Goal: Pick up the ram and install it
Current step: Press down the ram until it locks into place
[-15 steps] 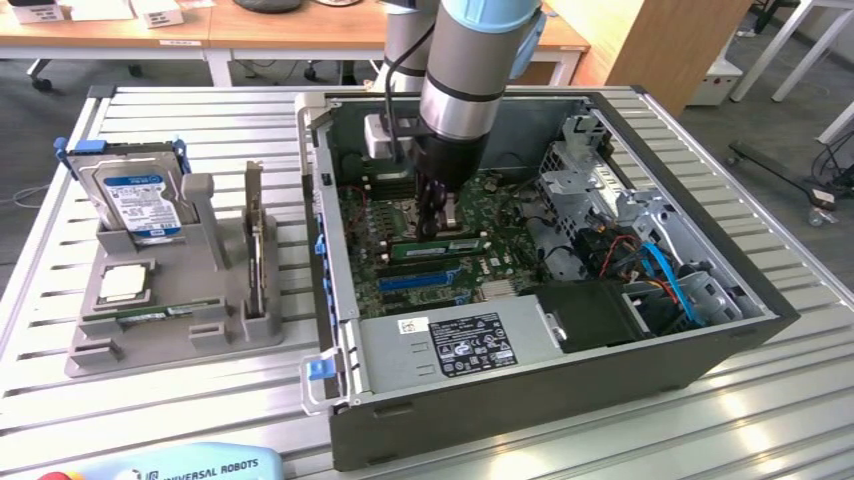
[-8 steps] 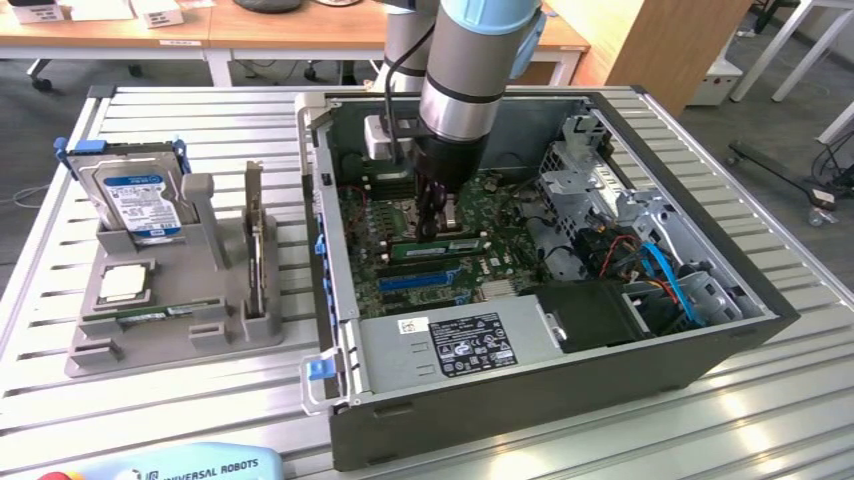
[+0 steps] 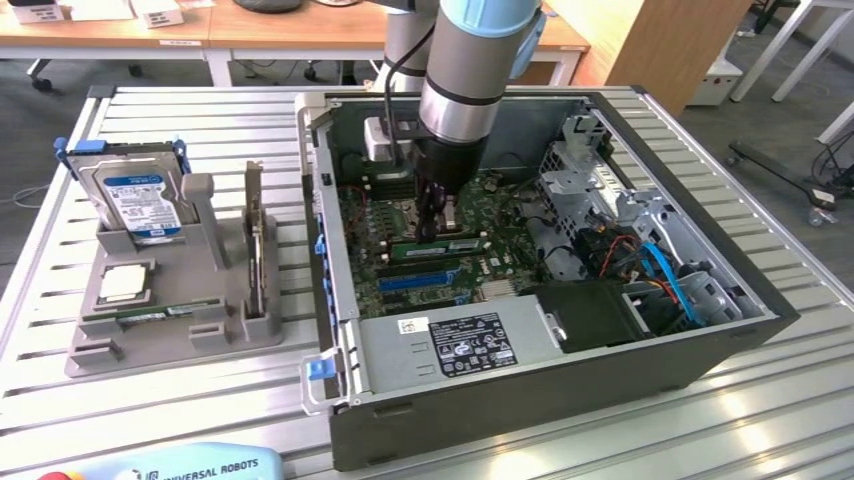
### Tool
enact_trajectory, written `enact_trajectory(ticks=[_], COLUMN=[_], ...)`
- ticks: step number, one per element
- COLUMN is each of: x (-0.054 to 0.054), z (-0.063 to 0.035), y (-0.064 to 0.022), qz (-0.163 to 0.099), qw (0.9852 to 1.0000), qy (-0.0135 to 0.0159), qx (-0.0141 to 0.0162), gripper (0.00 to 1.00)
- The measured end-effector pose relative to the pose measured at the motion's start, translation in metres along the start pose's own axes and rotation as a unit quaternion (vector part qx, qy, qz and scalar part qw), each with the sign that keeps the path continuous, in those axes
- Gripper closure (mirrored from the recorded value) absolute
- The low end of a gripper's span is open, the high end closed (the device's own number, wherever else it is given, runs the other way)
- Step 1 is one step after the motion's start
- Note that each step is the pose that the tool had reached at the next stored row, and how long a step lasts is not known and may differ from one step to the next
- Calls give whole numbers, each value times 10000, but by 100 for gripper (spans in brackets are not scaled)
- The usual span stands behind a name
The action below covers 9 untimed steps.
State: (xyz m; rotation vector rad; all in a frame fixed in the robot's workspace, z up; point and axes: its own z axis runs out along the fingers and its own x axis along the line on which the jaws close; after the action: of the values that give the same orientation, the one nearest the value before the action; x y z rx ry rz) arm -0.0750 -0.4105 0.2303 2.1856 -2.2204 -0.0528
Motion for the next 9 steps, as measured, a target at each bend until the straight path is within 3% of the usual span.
enact_trajectory(ticks=[9], x=[0], z=[9], y=[0], qz=[0], qw=[10000], qy=[0], qx=[0], gripper=[90])
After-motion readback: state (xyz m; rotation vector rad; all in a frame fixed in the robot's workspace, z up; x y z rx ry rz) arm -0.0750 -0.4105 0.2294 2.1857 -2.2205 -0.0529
